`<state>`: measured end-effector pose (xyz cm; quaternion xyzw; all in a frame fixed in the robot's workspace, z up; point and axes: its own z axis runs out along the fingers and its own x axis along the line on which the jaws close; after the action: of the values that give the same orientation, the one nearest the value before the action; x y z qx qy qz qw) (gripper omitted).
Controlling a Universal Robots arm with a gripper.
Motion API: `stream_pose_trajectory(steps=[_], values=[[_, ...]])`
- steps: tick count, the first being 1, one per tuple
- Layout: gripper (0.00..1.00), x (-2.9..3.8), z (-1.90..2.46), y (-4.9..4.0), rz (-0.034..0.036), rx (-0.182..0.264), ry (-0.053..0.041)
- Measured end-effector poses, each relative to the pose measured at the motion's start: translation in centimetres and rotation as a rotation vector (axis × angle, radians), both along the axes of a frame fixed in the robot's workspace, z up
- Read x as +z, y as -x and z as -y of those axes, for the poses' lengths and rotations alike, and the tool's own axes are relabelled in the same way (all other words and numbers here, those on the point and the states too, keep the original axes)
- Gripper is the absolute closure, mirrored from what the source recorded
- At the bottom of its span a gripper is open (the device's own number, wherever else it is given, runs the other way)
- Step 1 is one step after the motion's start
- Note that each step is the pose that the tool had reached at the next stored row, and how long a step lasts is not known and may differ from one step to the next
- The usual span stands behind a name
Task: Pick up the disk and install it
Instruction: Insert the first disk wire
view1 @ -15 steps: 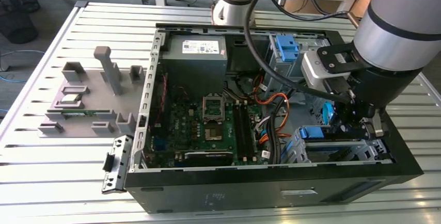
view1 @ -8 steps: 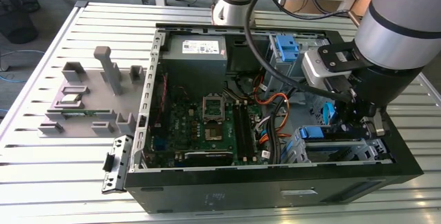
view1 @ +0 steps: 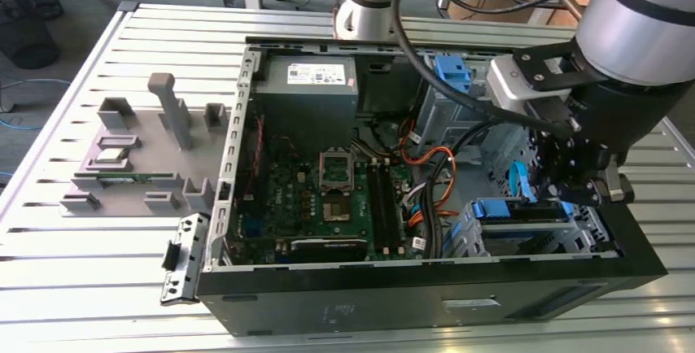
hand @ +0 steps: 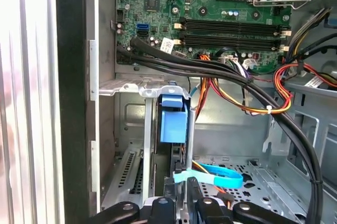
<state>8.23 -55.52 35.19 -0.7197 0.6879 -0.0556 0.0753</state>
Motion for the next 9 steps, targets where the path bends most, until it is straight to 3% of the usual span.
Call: stream_pose_trajectory(steps=[5,9], values=[[0.76,1.53,0.00,0.00,0.0000,0.000,0.0000],[0.76,1.58,0.00,0.00,0.0000,0.000,-0.0001]])
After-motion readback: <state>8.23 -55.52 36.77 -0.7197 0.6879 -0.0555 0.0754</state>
